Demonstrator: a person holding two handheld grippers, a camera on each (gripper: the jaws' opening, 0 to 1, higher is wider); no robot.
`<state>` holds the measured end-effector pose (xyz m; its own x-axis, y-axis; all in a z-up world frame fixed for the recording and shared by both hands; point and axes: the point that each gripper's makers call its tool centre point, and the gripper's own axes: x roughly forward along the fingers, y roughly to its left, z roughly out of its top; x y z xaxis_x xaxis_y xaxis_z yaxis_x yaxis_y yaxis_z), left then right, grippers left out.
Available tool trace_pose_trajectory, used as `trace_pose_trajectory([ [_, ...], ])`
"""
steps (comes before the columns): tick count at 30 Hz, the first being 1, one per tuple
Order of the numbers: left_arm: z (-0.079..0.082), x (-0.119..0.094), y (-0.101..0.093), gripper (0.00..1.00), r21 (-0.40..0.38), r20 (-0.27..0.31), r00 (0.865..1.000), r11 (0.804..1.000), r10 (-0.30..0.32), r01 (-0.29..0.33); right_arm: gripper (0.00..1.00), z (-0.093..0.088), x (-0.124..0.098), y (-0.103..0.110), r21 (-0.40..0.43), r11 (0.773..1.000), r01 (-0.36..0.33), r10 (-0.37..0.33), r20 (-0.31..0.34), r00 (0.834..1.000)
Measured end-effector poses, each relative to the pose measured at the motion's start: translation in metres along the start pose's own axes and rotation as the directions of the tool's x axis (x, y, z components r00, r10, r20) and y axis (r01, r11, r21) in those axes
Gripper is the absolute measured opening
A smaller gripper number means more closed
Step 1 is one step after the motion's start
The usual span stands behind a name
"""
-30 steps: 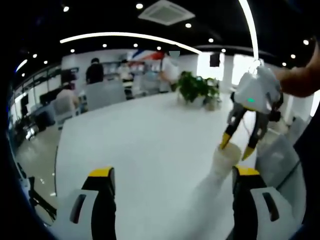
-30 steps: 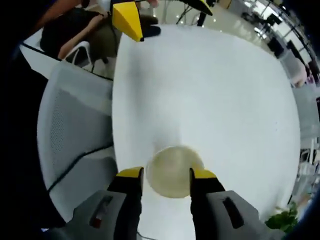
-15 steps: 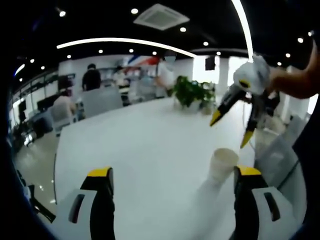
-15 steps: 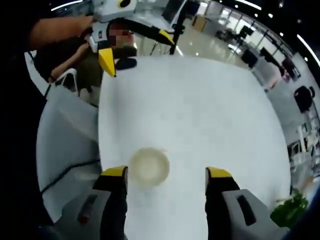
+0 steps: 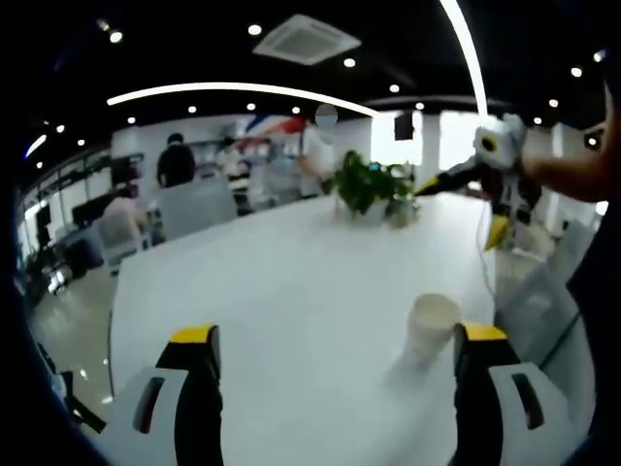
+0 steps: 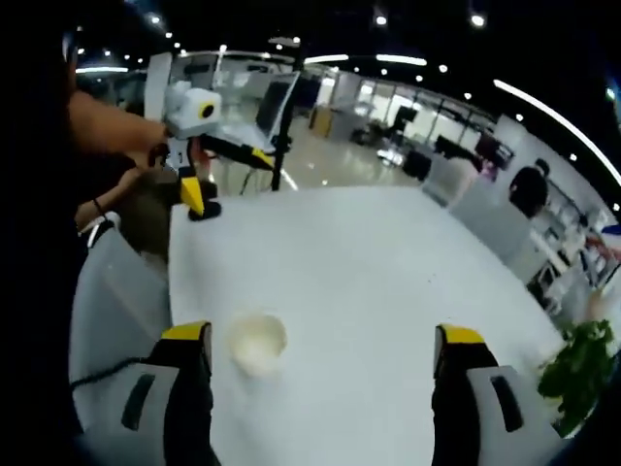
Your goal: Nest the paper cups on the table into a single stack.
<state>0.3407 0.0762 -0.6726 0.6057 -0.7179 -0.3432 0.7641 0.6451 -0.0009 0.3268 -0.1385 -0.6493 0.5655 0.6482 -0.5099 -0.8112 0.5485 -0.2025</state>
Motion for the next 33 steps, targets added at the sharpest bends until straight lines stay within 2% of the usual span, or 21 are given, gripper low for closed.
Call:
trace_pose_trajectory([
  [3, 0.004, -0.004, 0.004, 0.98, 0.046, 0.012, 0.999, 0.998, 0.032, -0.032, 1.0, -0.005, -0.009, -0.008, 0.027, 0.999, 0.032, -0.033, 0.043, 0.999],
  [7, 0.009, -0.008, 0.008, 0.98, 0.024, 0.04, 0.998, 0.998, 0.051, -0.052, 1.0, -0.013, -0.019, -0.018, 0.081, 0.995, 0.051, -0.058, 0.09, 0.994],
  [11, 0.016, -0.011, 0.01, 0.98, -0.004, 0.071, 0.995, 0.998, 0.066, -0.065, 1.0, -0.014, -0.03, -0.026, 0.118, 0.991, 0.061, -0.081, 0.172, 0.982],
  [13, 0.014, -0.011, 0.008, 0.98, 0.001, 0.066, 0.996, 0.998, 0.065, -0.066, 1.0, -0.022, -0.032, -0.029, 0.124, 0.99, 0.065, -0.086, 0.175, 0.981],
  [19, -0.006, -0.009, -0.008, 0.98, 0.05, 0.022, 0.998, 0.997, 0.062, -0.063, 1.0, -0.044, -0.034, -0.025, 0.113, 0.993, 0.044, -0.061, 0.151, 0.987],
  [21, -0.014, -0.011, -0.006, 0.98, 0.059, 0.021, 0.995, 0.994, 0.094, -0.095, 1.0, -0.05, -0.034, -0.024, 0.12, 0.992, 0.039, -0.057, 0.153, 0.987],
  [22, -0.018, -0.011, -0.006, 0.98, 0.04, 0.017, 0.995, 0.994, 0.102, -0.103, 1.0, -0.052, -0.032, -0.023, 0.131, 0.991, 0.034, -0.055, 0.157, 0.986],
  [28, -0.024, -0.008, -0.014, 0.98, 0.02, 0.019, 0.995, 0.995, 0.101, -0.101, 1.0, -0.055, -0.031, -0.021, 0.141, 0.989, 0.032, -0.06, 0.199, 0.978],
  [33, -0.026, -0.001, -0.016, 0.98, 0.015, 0.022, 0.995, 0.995, 0.096, -0.096, 1.0, -0.061, -0.025, -0.016, 0.159, 0.987, 0.028, -0.061, 0.207, 0.976],
])
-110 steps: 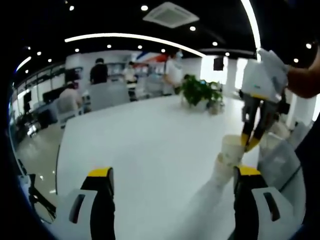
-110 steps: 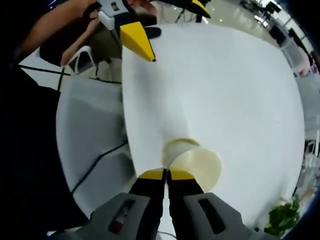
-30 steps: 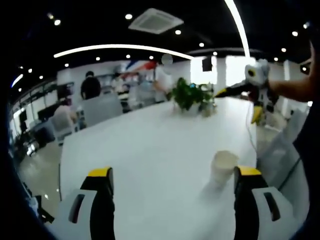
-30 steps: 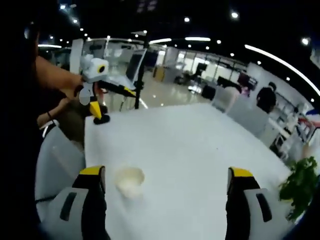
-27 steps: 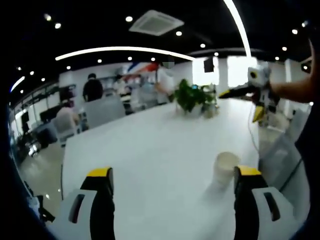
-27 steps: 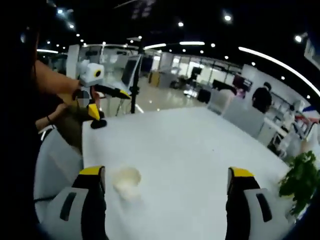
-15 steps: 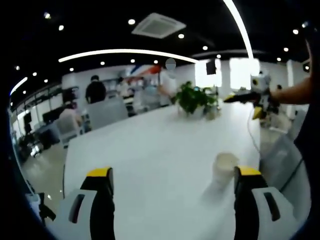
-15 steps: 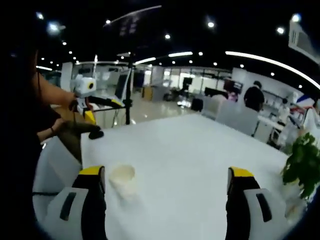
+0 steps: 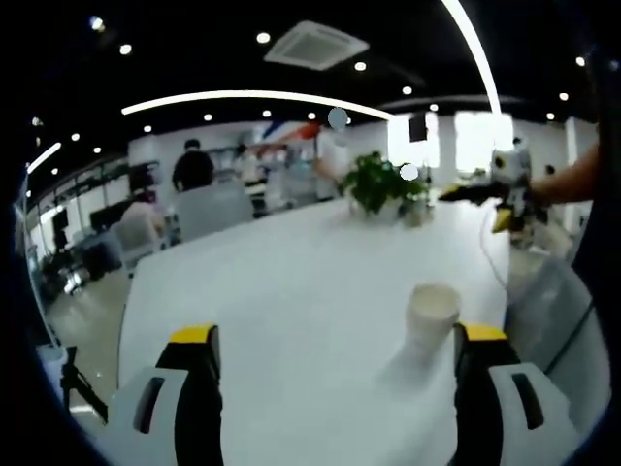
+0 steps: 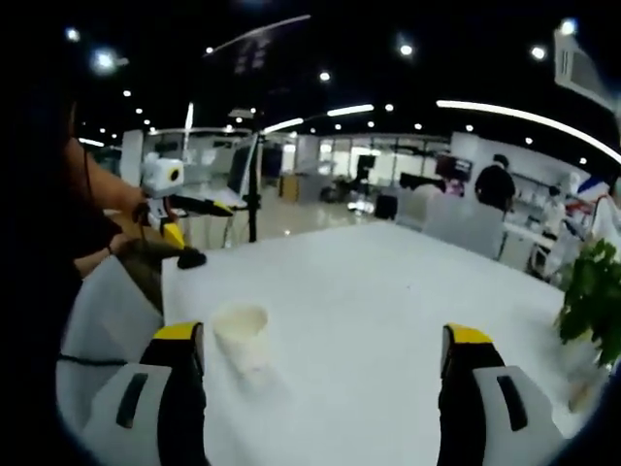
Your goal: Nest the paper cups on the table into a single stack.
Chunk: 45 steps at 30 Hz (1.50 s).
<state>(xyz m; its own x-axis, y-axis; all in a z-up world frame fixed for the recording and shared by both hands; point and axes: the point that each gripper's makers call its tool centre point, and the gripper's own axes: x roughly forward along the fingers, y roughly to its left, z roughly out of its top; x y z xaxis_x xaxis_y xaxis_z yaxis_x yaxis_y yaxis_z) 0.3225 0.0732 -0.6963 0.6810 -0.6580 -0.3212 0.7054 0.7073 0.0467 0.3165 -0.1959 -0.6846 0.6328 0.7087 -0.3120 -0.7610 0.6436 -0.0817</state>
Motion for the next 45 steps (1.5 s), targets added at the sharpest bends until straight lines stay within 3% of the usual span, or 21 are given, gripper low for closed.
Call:
trace_pose_trajectory([
  [5, -0.006, 0.007, -0.01, 0.98, 0.017, -0.016, 0.999, 0.999, -0.038, 0.038, 1.0, -0.014, 0.006, 0.007, 0.02, 1.0, 0.001, -0.001, -0.018, 1.0],
  [9, -0.02, 0.016, -0.016, 0.98, 0.036, -0.052, 0.996, 0.997, -0.071, 0.073, 1.0, -0.027, 0.015, 0.014, 0.044, 0.999, -0.012, 0.014, -0.037, 0.999],
  [13, -0.033, 0.023, -0.013, 0.97, 0.063, -0.106, 0.993, 0.996, -0.049, 0.056, 1.0, -0.034, 0.022, 0.022, 0.049, 0.999, -0.022, 0.024, -0.041, 0.999],
  [20, -0.048, 0.039, -0.029, 0.93, 0.047, -0.134, 0.988, 0.996, -0.075, 0.082, 1.0, -0.05, 0.037, 0.036, 0.049, 0.998, -0.049, 0.053, -0.091, 0.994],
  [25, -0.058, 0.053, -0.046, 0.91, 0.04, -0.16, 0.979, 0.99, -0.126, 0.134, 1.0, -0.059, 0.049, 0.045, 0.04, 0.996, -0.08, 0.084, -0.12, 0.989],
  [31, -0.066, 0.071, -0.059, 0.86, 0.033, -0.186, 0.968, 0.984, -0.167, 0.176, 0.86, -0.074, 0.065, 0.059, 0.067, 0.987, -0.148, 0.158, -0.173, 0.972],
  [38, -0.075, 0.088, -0.07, 0.78, 0.057, -0.229, 0.952, 0.974, -0.202, 0.22, 0.72, -0.085, 0.082, 0.066, 0.058, 0.98, -0.189, 0.196, -0.195, 0.961],
  [43, -0.08, 0.1, -0.082, 0.69, 0.058, -0.247, 0.938, 0.963, -0.243, 0.265, 0.67, -0.097, 0.092, 0.079, 0.081, 0.962, -0.262, 0.274, -0.235, 0.932],
  [45, -0.085, 0.103, -0.086, 0.66, 0.063, -0.268, 0.93, 0.959, -0.252, 0.278, 0.63, -0.1, 0.097, 0.08, 0.076, 0.96, -0.27, 0.28, -0.241, 0.929],
])
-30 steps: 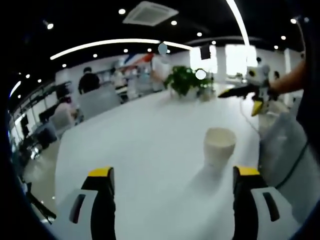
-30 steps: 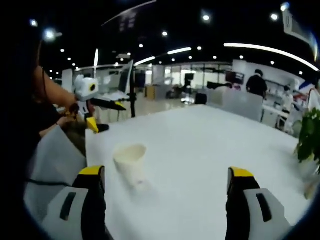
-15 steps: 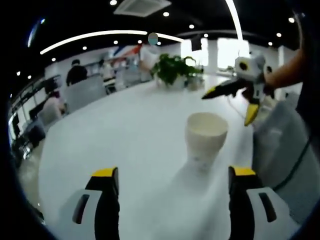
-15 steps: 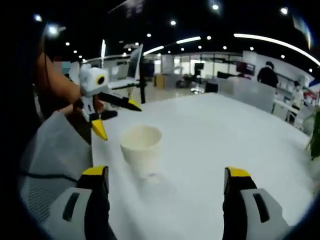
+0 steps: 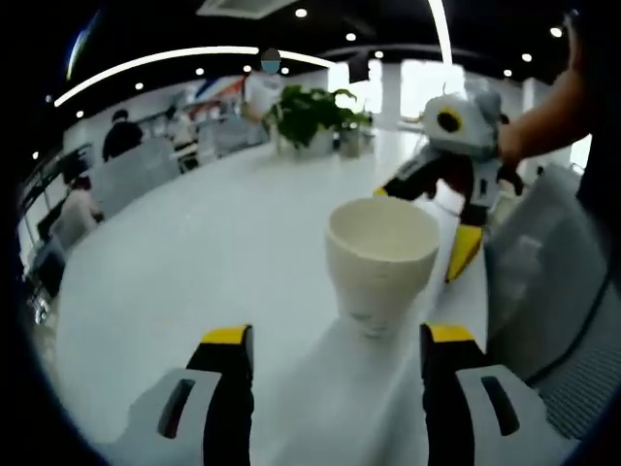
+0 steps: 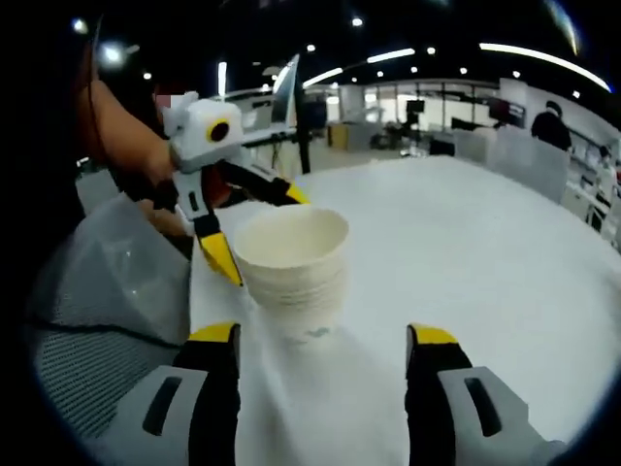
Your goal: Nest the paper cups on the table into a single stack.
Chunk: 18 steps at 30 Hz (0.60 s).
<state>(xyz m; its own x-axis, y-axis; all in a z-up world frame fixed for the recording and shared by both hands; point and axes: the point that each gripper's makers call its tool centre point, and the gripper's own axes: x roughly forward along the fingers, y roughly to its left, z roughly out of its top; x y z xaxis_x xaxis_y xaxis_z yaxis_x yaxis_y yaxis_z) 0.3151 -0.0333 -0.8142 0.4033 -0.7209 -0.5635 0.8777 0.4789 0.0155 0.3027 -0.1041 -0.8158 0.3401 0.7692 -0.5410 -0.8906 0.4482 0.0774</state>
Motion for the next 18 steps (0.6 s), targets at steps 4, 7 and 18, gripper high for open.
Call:
trace_pose_trajectory([
  [4, -0.002, 0.009, -0.008, 0.61, -0.008, -0.012, 0.999, 1.0, -0.03, 0.03, 0.58, -0.001, 0.01, 0.003, -0.022, 1.0, -0.021, 0.021, -0.02, 1.0],
  [7, -0.004, 0.013, -0.012, 0.59, 0.004, -0.028, 0.999, 0.999, -0.046, 0.046, 0.56, 0.0, 0.014, 0.007, -0.027, 0.999, -0.043, 0.042, -0.029, 0.999],
  [18, 0.001, 0.021, -0.018, 0.48, 0.068, -0.047, 0.995, 0.993, -0.09, 0.093, 0.46, -0.005, 0.019, 0.014, -0.092, 0.993, -0.077, 0.07, -0.076, 0.995],
])
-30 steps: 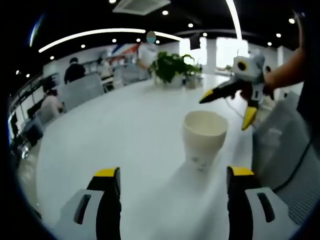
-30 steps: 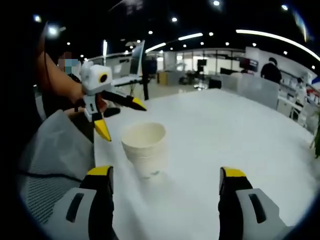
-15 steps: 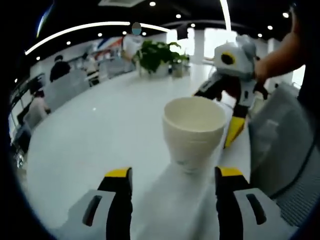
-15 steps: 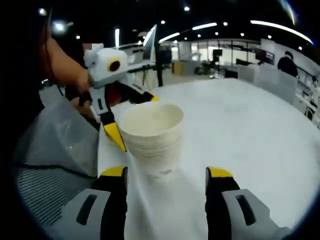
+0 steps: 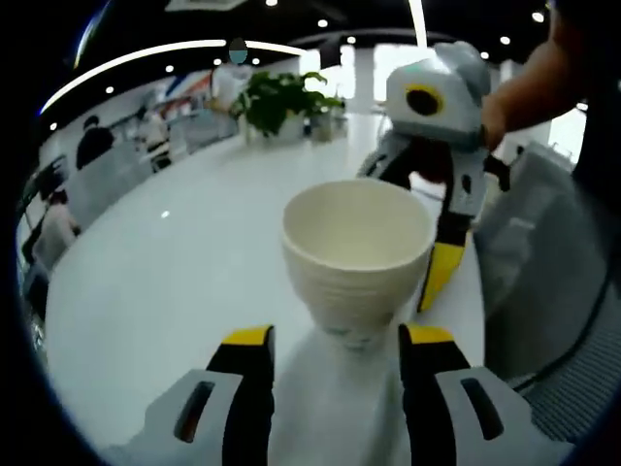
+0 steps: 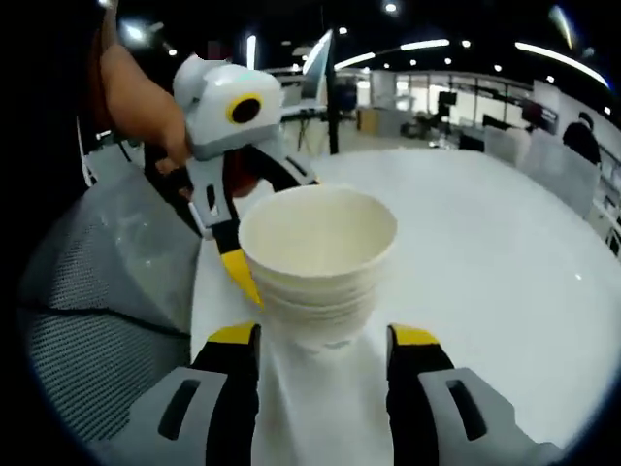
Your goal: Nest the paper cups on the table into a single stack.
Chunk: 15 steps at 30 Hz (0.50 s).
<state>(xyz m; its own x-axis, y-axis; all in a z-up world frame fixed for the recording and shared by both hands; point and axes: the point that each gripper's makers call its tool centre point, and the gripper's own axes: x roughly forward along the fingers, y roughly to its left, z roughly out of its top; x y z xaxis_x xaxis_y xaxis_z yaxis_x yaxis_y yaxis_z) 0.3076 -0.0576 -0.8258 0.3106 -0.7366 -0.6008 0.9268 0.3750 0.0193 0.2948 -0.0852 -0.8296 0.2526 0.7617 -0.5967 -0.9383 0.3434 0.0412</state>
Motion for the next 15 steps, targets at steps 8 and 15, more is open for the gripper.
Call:
trace_pose_trajectory([
  [8, 0.003, 0.004, -0.007, 0.37, 0.058, -0.014, 1.0, 0.998, -0.014, 0.015, 0.35, 0.003, 0.003, 0.001, -0.004, 1.0, 0.001, -0.001, -0.002, 1.0],
  [15, 0.005, 0.002, -0.008, 0.35, 0.071, -0.014, 1.0, 0.997, -0.021, 0.022, 0.34, 0.006, 0.004, -0.001, -0.014, 1.0, 0.008, -0.008, -0.003, 1.0],
])
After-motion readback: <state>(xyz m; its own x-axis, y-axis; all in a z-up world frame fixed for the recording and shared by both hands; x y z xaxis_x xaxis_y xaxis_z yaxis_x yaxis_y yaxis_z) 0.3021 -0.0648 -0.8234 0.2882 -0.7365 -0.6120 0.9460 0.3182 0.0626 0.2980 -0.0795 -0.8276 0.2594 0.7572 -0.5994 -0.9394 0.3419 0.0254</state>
